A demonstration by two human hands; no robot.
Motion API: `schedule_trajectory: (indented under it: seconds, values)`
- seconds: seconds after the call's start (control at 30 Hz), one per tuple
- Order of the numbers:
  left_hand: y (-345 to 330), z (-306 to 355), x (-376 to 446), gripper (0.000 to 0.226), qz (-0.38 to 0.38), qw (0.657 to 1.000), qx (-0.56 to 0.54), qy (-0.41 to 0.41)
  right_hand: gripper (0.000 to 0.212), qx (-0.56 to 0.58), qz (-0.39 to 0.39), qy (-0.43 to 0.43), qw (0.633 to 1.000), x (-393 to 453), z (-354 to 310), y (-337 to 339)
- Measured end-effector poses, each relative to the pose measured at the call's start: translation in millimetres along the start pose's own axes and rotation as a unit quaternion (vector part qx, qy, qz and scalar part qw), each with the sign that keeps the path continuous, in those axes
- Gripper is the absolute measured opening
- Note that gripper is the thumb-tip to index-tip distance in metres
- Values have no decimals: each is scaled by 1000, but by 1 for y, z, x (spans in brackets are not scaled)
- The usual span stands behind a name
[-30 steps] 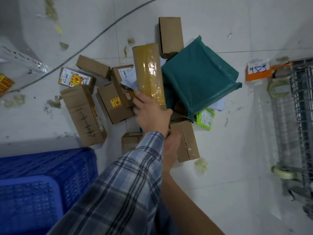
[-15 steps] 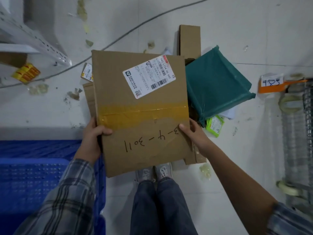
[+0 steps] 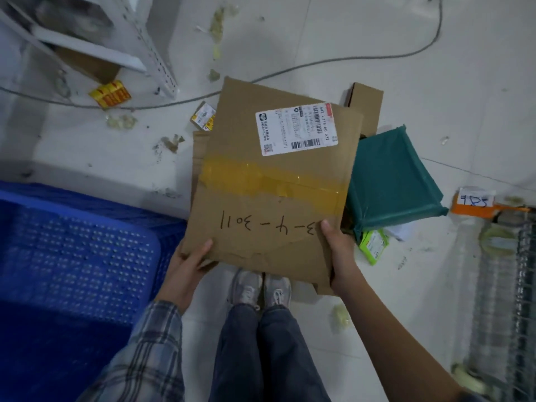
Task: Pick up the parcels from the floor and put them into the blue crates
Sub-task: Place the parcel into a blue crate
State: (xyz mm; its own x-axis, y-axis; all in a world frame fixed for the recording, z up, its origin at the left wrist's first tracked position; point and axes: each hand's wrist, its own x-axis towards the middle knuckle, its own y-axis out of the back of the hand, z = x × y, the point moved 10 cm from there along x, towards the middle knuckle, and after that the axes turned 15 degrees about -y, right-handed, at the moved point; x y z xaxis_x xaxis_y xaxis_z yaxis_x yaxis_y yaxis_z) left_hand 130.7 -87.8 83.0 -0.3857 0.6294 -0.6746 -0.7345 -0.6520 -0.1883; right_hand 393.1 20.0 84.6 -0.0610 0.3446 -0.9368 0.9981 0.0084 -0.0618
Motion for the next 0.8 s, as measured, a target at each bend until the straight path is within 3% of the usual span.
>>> schedule_trajectory:
  seconds: [0.07,0.13,0.17,0.23,0.37,0.5,0.57,0.63,0.73,0.8]
  values:
    - [4,2,-19,101,28,996,-84,-20,73,0,-17,-6,1000,-14,11,-23]
    - [0,-1,-40,110,53,992,-114,-12,103,-22,-36,-32,999,-28,31,-54]
    - [-3,-2,-50,105,67,991,-116,-6,115,-42,-41,-41,997,-35,40,-69]
    - [-3,-1,-69,84,117,984,-134,-10,119,-75,-57,-43,995,-48,53,-96]
    - [50,9,-100,79,219,948,-230,-26,91,-141,-133,-58,979,-73,70,-151]
    - [136,24,-132,111,258,944,-203,-43,105,-142,-137,-19,980,-72,34,-176]
    - [183,29,-150,101,256,947,-187,-53,96,-153,-125,21,980,-79,9,-197]
    - [230,25,-169,81,258,947,-183,-50,68,-189,-144,43,970,-89,-1,-230]
    - [299,11,-197,89,267,948,-168,-44,66,-367,-174,30,913,-111,41,-287]
    - [341,0,-219,90,281,942,-177,-47,41,-432,-189,20,881,-129,88,-317]
